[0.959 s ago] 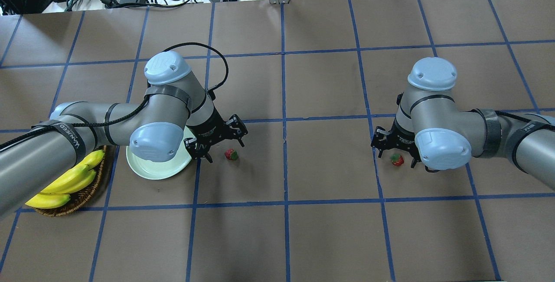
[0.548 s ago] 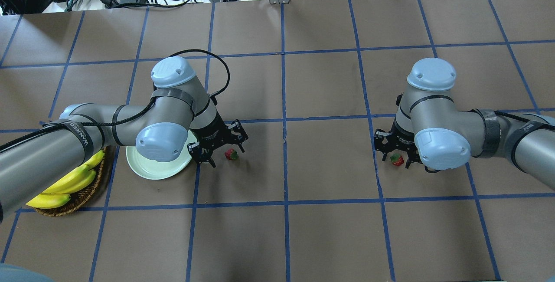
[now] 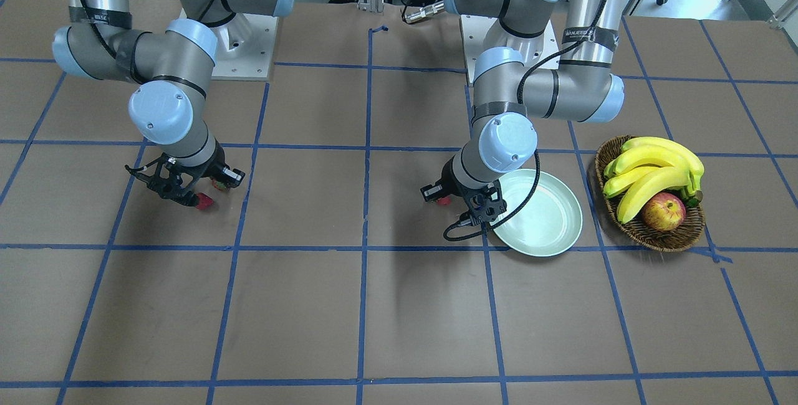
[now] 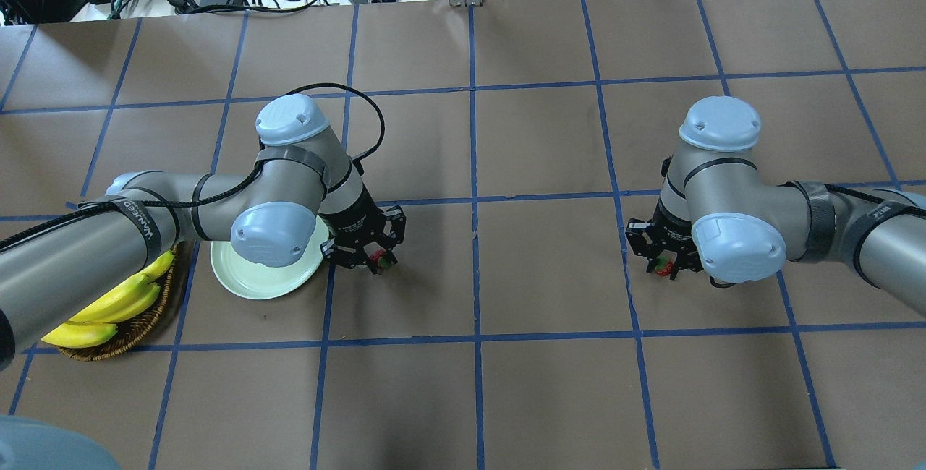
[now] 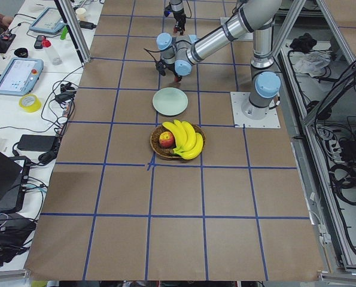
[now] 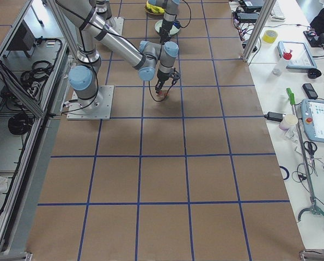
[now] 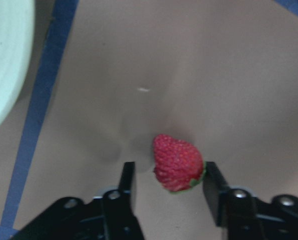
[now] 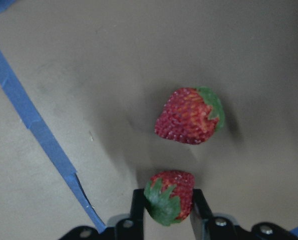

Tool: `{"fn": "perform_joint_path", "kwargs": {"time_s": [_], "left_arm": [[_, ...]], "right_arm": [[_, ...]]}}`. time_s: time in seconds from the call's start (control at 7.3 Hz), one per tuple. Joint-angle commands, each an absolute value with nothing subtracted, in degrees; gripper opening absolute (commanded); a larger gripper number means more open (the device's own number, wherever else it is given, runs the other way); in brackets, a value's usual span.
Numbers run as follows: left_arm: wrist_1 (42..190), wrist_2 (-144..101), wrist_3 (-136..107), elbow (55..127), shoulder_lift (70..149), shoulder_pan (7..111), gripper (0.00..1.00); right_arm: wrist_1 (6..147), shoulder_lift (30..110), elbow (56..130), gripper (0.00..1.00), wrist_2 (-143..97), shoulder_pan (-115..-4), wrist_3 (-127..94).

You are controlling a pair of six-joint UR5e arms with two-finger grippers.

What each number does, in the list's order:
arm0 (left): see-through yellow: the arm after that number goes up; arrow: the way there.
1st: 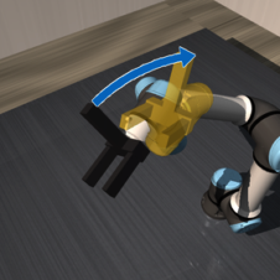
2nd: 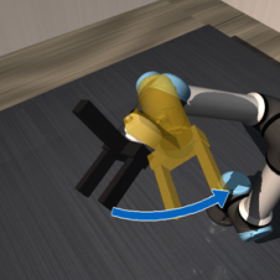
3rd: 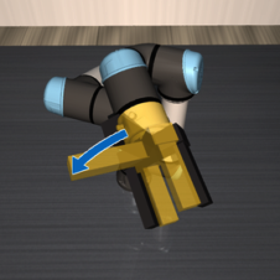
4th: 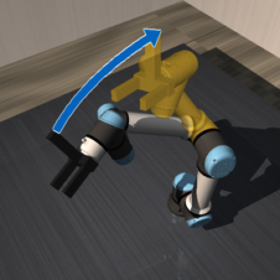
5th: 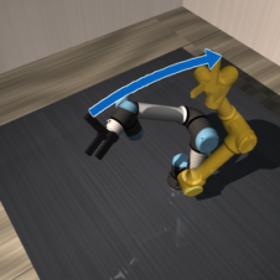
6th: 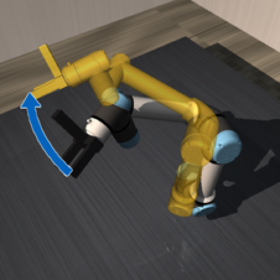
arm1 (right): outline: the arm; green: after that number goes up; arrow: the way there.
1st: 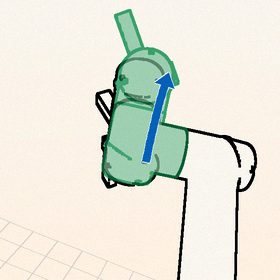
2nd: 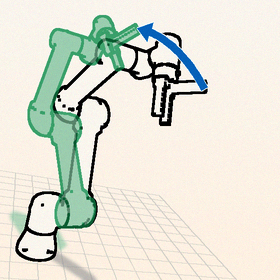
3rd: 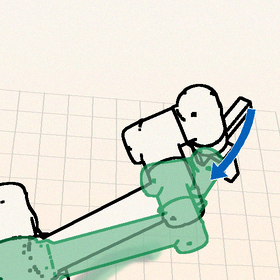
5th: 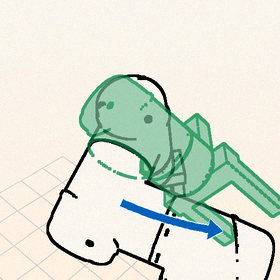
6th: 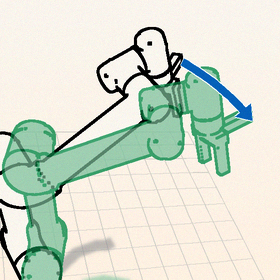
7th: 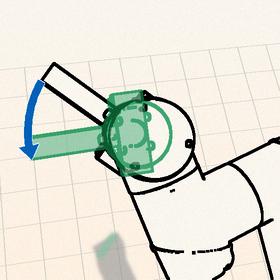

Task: Collect all strawberries into plate
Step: 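Grasp the strawberry beside the plate with the left gripper while the right grasps another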

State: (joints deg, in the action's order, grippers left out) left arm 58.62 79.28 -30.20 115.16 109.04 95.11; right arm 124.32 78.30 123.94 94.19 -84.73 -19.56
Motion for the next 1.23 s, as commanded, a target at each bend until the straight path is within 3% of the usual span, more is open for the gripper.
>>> {"fn": "perform_joint_path", "kwargs": {"time_s": [0.0, 0.55, 1.1], "left_arm": [[59.1, 79.7, -30.1, 112.8, 108.4, 95.1, 0.0], [79.7, 87.8, -25.5, 94.5, 105.8, 92.7, 0.0], [81.5, 89.0, -2.6, 99.8, 104.3, 80.2, 0.0]], "right_arm": [[123.5, 79.1, 123.0, 0.12, 94.0, -85.3, -19.8], [123.0, 78.6, 117.3, 0.12, 79.2, -95.1, -19.3], [129.5, 69.2, 107.8, 0.12, 63.7, -108.8, -29.9]]}}
